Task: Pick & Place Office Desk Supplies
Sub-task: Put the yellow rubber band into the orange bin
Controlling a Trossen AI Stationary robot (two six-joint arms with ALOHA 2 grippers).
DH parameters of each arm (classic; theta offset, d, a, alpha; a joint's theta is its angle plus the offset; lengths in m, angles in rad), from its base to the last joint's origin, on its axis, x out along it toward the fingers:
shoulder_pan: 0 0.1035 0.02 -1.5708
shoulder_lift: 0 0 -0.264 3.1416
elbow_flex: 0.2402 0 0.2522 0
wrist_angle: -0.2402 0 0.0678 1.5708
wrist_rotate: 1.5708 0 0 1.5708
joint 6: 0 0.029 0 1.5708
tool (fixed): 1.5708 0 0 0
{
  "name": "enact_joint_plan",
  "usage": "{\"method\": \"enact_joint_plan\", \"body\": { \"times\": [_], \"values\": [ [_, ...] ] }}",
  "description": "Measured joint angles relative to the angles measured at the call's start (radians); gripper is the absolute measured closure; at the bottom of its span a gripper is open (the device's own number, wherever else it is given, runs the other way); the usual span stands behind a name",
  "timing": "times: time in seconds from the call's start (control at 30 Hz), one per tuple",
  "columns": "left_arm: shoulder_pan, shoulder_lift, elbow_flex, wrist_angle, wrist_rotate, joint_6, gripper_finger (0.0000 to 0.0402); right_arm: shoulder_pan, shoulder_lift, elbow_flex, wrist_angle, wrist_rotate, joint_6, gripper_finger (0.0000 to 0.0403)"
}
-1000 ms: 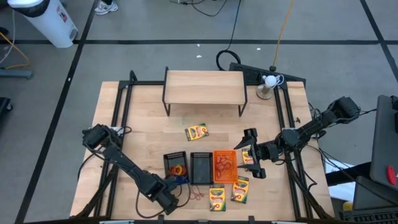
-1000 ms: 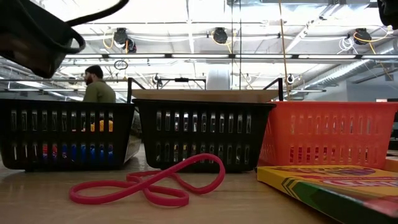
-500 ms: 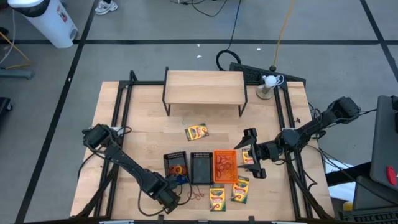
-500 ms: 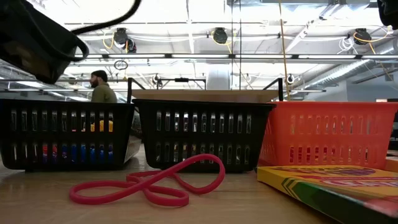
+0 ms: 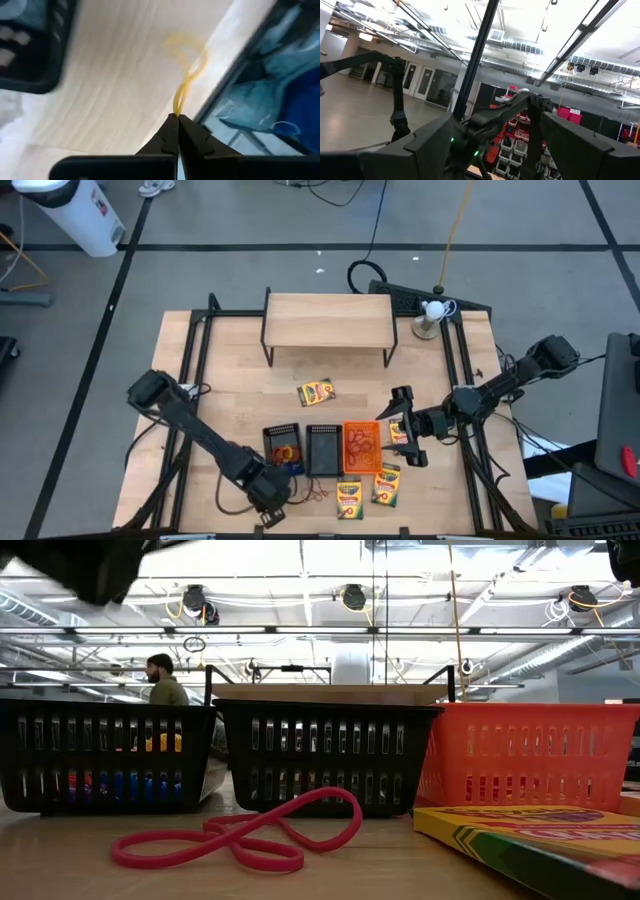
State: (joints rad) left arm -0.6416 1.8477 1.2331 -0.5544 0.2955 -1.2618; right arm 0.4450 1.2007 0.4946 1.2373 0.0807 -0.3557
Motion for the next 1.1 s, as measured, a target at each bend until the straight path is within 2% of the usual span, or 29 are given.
{"method": "enact_joint_plan", "body": {
  "times": [0.17, 0.33, 0.53, 0.63, 0.73, 0.83, 0.97, 1.1],
  "values": [
    [0.011, -0.122, -0.002, -0.011, -0.12, 0.02, 0.0401, 0.0, 0.0, 0.0, -0.009, 0.0, 0.0, 0.0115],
    [0.01, -0.243, -0.001, 0.012, -0.333, 0.13, 0.0401, 0.0, 0.0, 0.0, -0.029, 0.003, 0.004, 0.0115],
    [0.014, -0.33, -0.001, 0.176, -0.628, 0.491, 0.0401, 0.0, 0.0, 0.0, -0.075, 0.022, 0.064, 0.0115],
    [0.03, -0.336, 0.0, 0.303, -0.719, 0.721, 0.0401, 0.0, 0.0, 0.0, -0.114, 0.067, 0.088, 0.0115],
    [0.063, -0.328, 0.0, 0.415, -0.75, 0.9, 0.0401, -0.001, 0.0, 0.0, -0.129, 0.078, 0.107, 0.0115],
    [0.111, -0.305, 0.0, 0.488, -0.749, 1.014, 0.0401, 0.0, 0.0, 0.0, -0.129, 0.075, 0.114, 0.0115],
    [0.182, -0.271, 0.0, 0.539, -0.72, 1.059, 0.0401, 0.0, 0.0, 0.0, -0.134, 0.074, 0.135, 0.0115],
    [0.251, -0.241, 0.0, 0.592, -0.635, 1.085, 0.0401, 0.0, 0.0, 0.0, -0.167, 0.074, 0.135, 0.0115]
  ]
}}
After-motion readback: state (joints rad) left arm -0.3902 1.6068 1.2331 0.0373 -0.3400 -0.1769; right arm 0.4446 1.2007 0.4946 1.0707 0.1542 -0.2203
